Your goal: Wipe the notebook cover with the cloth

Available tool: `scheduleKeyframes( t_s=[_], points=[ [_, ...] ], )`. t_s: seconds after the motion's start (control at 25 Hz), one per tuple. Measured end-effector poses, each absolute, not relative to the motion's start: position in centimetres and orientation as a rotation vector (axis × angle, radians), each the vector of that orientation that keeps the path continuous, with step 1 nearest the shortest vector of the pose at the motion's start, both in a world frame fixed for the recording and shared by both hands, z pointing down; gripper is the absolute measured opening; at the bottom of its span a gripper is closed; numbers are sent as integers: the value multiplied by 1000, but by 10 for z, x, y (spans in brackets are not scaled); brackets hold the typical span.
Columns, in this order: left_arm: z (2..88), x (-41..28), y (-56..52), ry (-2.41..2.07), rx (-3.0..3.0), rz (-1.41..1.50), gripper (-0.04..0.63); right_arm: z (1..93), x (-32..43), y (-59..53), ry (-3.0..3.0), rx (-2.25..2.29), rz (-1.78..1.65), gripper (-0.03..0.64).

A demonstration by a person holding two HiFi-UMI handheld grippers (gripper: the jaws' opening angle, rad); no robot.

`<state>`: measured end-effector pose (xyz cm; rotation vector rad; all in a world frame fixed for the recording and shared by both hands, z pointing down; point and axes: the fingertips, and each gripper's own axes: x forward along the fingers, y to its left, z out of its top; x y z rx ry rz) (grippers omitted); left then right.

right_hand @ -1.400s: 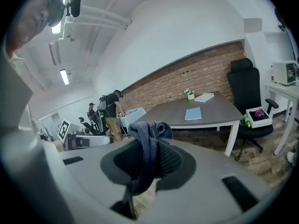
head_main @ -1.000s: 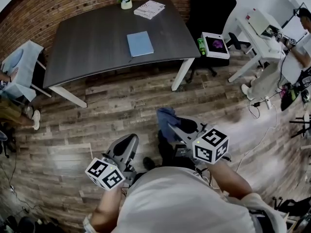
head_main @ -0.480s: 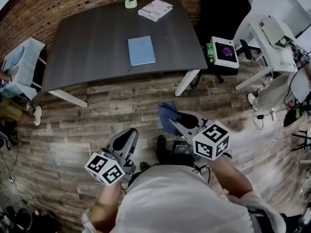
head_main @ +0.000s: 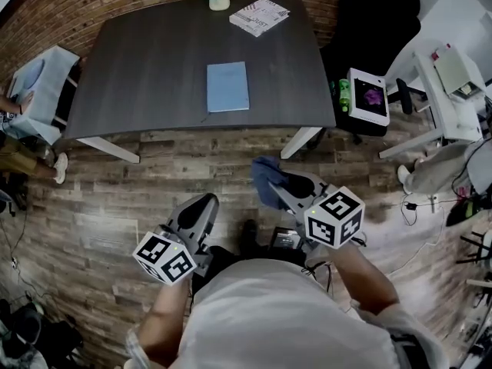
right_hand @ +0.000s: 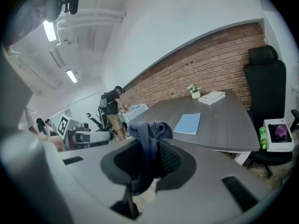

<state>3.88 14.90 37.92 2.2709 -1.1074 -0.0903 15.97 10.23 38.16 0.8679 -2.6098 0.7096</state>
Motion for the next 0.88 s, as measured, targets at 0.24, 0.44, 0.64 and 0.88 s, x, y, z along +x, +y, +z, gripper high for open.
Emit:
scheduleKeyframes(
  t_s=[0.24,0.44,0.64,0.88],
  points=[
    [392,44,127,-1104,2250,-62,18,390,161,78,-2587,850,719,83],
    [407,37,102,-1072,2249,-45,34,406,150,61,-2538,840,713,83],
    [419,27,68,-1021,2256,-12,64,418,136,35,-2492,867,728,83],
    [431,0,19,-968,2265,35,66,425,114,-2,-2437,921,734,83]
  ],
)
